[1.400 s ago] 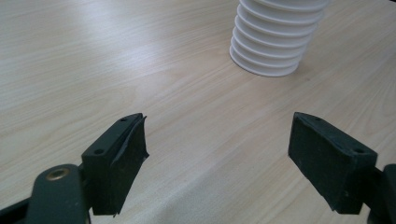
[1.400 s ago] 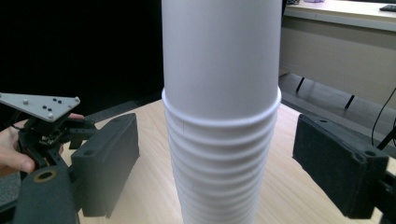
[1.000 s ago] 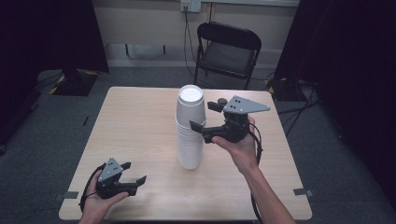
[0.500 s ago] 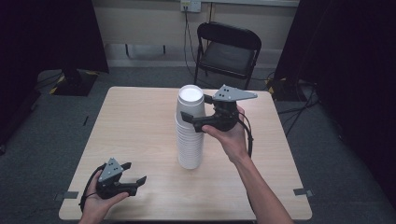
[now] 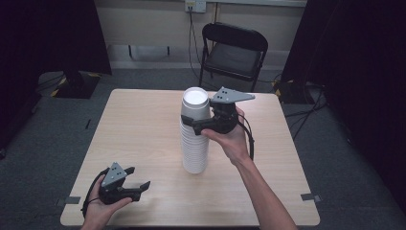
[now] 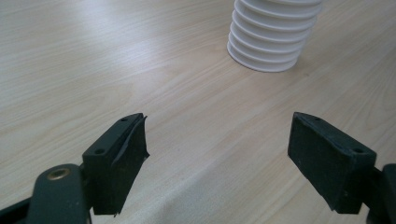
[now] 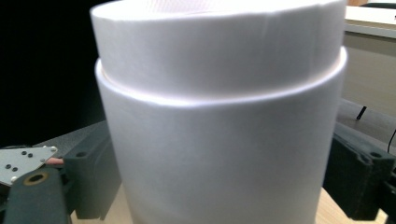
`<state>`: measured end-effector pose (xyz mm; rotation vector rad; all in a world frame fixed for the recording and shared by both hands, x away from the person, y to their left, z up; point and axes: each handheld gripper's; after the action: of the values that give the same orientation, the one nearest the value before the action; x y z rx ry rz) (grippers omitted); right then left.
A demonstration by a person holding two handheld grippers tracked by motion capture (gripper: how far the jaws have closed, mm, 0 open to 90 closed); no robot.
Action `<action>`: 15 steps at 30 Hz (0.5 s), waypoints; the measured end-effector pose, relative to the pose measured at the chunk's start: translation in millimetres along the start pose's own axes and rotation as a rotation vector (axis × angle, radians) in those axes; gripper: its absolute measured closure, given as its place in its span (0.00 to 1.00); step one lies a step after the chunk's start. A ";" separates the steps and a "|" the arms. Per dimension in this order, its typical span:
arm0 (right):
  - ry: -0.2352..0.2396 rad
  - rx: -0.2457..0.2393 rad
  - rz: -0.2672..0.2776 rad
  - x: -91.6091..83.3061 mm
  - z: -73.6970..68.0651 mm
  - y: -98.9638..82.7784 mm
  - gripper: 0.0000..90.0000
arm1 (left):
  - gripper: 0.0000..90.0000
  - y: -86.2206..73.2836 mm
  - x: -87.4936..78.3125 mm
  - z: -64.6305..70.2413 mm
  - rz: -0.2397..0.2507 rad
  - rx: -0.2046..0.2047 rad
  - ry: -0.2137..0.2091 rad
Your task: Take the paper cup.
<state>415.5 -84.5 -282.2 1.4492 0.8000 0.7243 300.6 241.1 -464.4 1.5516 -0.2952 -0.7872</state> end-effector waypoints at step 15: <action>0.010 -0.023 -0.010 6.9 -0.2 -4.2 0.14 | 0.22 -0.3 -0.6 -0.7 -0.002 0.000 0.003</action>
<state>419.0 -78.6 -286.6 1.4216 0.8037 0.7316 300.5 242.0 -464.5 1.5531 -0.2911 -0.7861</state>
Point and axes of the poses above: each handheld gripper's, and its own axes: x roughly forward along the jaws, y roughly out of its top, z roughly to its right, and after that the axes turned 14 degrees about z, right-handed
